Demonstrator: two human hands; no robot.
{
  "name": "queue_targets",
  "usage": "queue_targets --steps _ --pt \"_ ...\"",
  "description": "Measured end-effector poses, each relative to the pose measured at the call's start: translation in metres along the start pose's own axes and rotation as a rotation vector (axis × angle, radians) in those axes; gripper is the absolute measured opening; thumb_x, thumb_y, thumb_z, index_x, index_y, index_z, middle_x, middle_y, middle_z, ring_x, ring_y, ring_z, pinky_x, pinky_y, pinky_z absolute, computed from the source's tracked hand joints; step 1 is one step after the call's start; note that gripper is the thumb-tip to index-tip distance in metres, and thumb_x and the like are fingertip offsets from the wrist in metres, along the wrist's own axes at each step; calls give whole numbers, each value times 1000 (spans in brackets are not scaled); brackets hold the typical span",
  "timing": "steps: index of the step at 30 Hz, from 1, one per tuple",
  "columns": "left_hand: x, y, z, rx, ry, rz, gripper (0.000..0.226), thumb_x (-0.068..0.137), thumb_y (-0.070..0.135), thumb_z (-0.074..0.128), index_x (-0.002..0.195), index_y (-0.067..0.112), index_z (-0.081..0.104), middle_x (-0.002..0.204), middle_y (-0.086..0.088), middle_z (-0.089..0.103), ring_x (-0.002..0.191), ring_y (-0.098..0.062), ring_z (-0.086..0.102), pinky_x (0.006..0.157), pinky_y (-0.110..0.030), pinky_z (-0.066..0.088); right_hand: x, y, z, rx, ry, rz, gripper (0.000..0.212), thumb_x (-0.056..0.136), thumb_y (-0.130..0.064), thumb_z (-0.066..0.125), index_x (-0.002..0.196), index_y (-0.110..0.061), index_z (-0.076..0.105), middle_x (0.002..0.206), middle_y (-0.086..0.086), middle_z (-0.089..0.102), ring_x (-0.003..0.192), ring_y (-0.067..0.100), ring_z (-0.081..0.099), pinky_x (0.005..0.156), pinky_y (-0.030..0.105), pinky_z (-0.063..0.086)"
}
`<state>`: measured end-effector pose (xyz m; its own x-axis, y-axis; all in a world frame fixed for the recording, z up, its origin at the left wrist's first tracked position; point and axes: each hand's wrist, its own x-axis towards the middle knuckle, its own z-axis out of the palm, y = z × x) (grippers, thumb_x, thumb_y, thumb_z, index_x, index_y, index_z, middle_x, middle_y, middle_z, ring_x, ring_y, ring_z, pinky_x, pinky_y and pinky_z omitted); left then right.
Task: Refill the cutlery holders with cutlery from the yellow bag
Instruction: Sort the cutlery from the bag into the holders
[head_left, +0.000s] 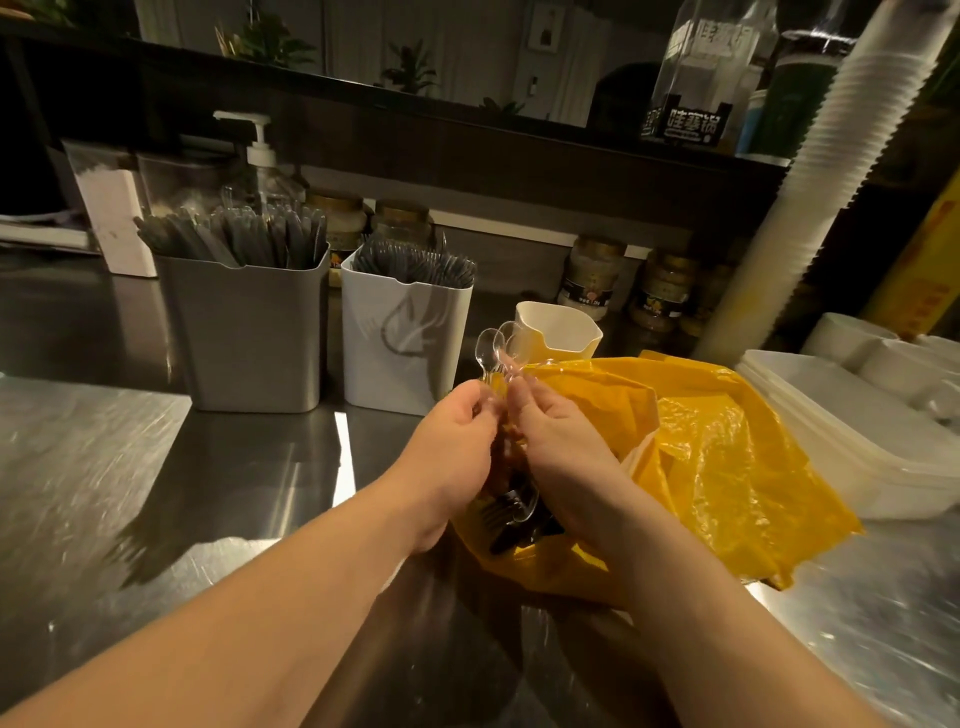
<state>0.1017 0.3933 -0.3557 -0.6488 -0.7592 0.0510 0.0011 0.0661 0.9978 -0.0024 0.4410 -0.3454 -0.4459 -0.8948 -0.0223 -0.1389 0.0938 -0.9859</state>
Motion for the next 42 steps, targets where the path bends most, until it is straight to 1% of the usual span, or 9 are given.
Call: queue_targets --steps 4,9,16,21,27,32,35,38,42 --pt "1 -4 0 19 21 28 27 110 27 37 104 33 63 101 4 69 100 -13 65 91 -34 56 -3 -5 -3 -37 -17 15 49 100 -30 57 147 -29 42 132 2 61 122 20 59 103 40 52" --pt "10 -4 -12 -51 197 27 30 111 24 34 100 16 60 75 -1 53 71 -16 49 67 -29 45 -6 -47 -57 281 -20 23 59 84 30 38 130 -5 50 122 24 59 86 22 66 67 28 52" --pt "13 -12 -7 -14 156 25 28 110 26 35 99 21 61 77 -2 55 72 -17 51 66 -30 45 86 -90 -84 -725 109 -47 40 97 4 57 135 -5 49 115 15 65 82 23 75 73 35 64" --pt "14 -13 -10 -44 146 30 28 110 22 35 99 15 60 70 -1 54 62 -13 50 58 -24 44 138 -86 -85 -1005 94 -88 12 95 -5 65 105 -10 64 103 10 73 81 17 74 64 26 60" --pt "14 -13 -11 -42 139 21 28 110 22 35 100 15 60 70 0 54 62 -12 49 59 -23 44 162 -75 -81 -1383 42 -163 21 86 -3 76 103 -13 68 112 12 65 93 26 66 78 32 58" --pt "14 -14 -11 -53 130 9 27 110 23 35 101 16 60 71 0 54 63 -12 48 56 -21 43 163 -63 -67 -1628 -40 -215 36 90 -7 71 125 -6 67 119 16 65 107 32 64 93 34 55" --pt "14 -12 -12 -81 147 22 28 110 23 35 102 16 60 72 0 55 63 -13 48 54 -20 43 146 -73 -70 -1544 84 -371 34 93 -4 65 127 -11 68 125 13 61 113 30 59 92 30 52" --pt "13 -6 -13 -162 208 33 29 110 26 34 103 17 61 74 -1 55 67 -15 49 59 -22 46 102 -86 -64 -1157 245 -495 20 97 -13 63 114 -11 73 109 7 71 99 17 64 79 21 52" --pt "12 0 -14 -200 203 33 30 111 28 34 105 20 62 91 -10 63 85 -22 58 79 -35 55 32 -75 -29 -606 -230 -37 40 74 -53 71 99 -22 75 74 -3 70 62 5 59 54 19 45"
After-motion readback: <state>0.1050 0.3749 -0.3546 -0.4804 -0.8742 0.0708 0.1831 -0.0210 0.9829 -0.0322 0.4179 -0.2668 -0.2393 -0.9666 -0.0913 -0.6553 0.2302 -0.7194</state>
